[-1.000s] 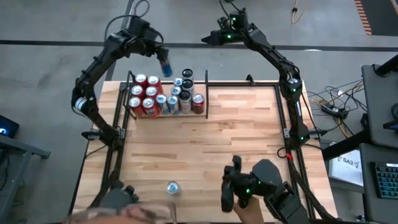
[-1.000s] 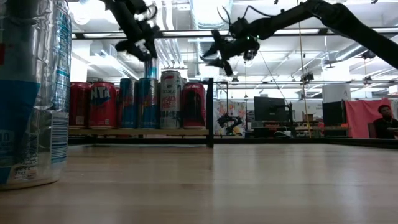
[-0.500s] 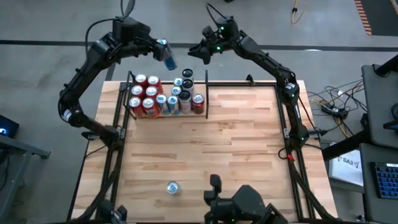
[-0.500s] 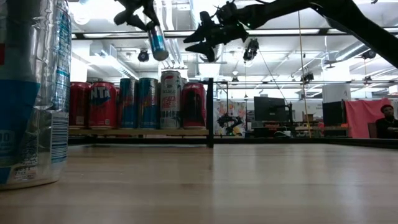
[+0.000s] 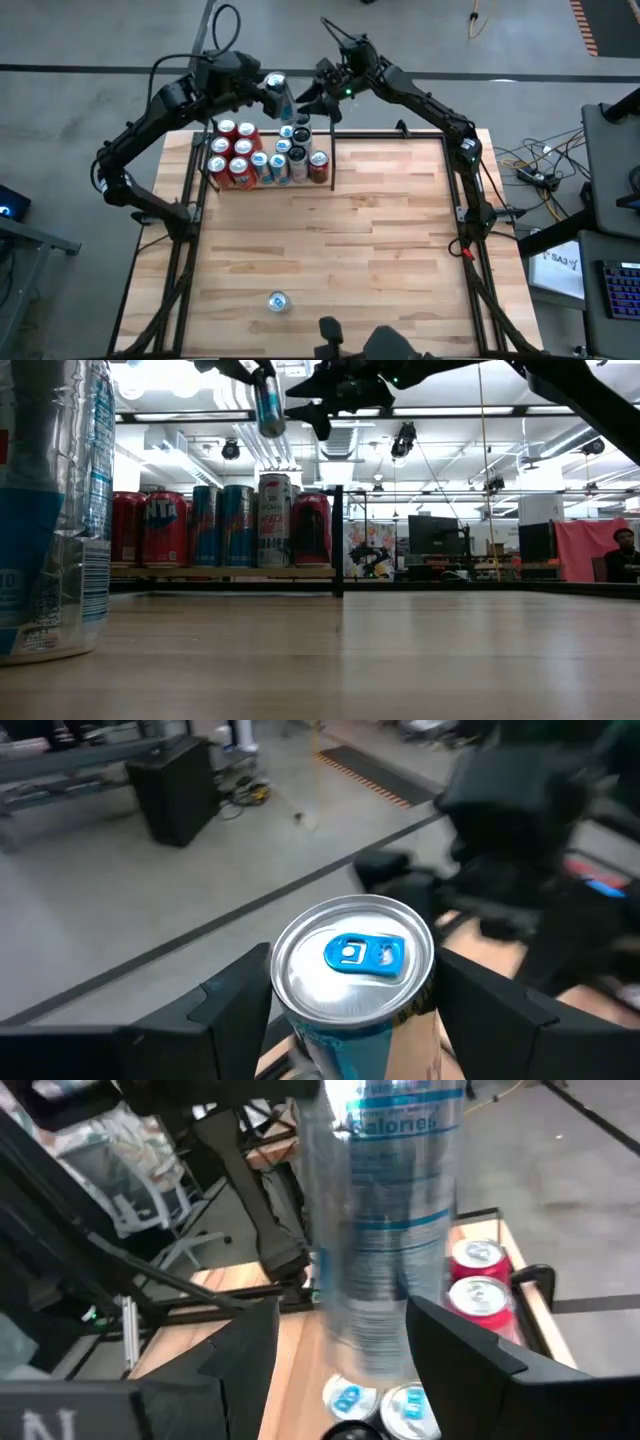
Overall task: Place canned beverage on shelf
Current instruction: Put the blue soda can on the shelf aligned with the other blue soda can
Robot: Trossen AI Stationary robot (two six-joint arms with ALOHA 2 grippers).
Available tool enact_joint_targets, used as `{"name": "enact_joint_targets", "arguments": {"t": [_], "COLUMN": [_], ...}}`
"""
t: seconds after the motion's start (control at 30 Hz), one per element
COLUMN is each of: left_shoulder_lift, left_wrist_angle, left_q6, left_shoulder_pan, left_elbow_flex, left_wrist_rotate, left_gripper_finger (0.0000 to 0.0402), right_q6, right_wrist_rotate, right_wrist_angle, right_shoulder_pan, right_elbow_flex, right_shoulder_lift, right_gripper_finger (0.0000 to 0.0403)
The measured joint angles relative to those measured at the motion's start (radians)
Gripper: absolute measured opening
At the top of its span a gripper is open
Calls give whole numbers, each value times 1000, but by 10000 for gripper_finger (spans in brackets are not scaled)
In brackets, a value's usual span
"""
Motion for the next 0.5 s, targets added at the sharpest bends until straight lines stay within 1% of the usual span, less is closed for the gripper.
{"name": "enact_joint_targets", "arguments": {"t": [0.1,0.27,0.4,0.5], "left_shoulder_lift": [0,0,3,5], "left_wrist_angle": [33,28,29,19], "left_q6": [-12,-40,-54,-44], "left_shoulder_pan": [-36,-74,-87,-91], "left_elbow_flex": [0,0,0,0], "left_wrist_rotate": [-24,-73,-78,-75], "left_gripper_finger": [235,235,235,235], "right_q6": [-11,2,1,-1], "right_wrist_rotate": [7,20,-40,-46], "right_wrist_angle": [-3,-6,-7,-12], "right_shoulder_pan": [9,10,13,17], "right_elbow_flex": [0,-1,-1,-1], "right_shoulder_lift": [0,0,0,0], "right_gripper_finger": [208,208,208,208]}}
